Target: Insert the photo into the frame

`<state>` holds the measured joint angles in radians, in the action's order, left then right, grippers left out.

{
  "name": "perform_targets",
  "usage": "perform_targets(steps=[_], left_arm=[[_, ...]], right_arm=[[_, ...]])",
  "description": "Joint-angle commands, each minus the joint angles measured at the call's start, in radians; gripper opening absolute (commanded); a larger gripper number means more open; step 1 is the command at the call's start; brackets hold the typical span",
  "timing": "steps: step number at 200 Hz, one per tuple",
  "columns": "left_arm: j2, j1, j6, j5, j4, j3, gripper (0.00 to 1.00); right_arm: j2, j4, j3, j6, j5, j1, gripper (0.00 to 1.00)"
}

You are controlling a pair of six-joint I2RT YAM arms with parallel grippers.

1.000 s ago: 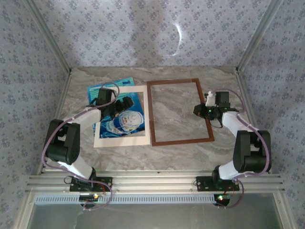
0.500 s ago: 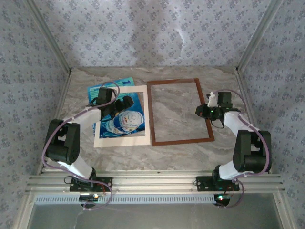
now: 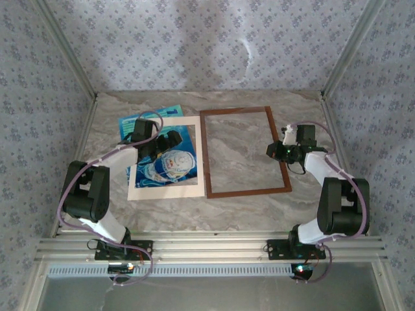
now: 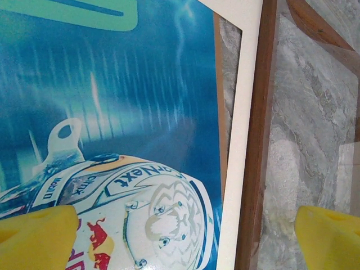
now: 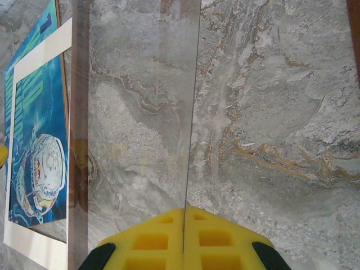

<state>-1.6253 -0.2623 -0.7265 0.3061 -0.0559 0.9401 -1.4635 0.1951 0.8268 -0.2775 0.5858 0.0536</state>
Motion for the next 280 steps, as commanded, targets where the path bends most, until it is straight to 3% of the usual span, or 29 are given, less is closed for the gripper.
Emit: perform_targets(steps=[1, 280], left_arm=[[-0.007, -0.008, 0.007, 0.003, -0.002, 0.026, 0.99], [-0.019, -0.012, 0.001, 0.020, 0.005, 0.031, 0.99]], right_arm=[[0.028, 0.023, 0.010, 0.024, -0.017, 0.010, 0.00], [-0.004, 0.089, 0.092, 0.092, 0.010, 0.026, 0.00]])
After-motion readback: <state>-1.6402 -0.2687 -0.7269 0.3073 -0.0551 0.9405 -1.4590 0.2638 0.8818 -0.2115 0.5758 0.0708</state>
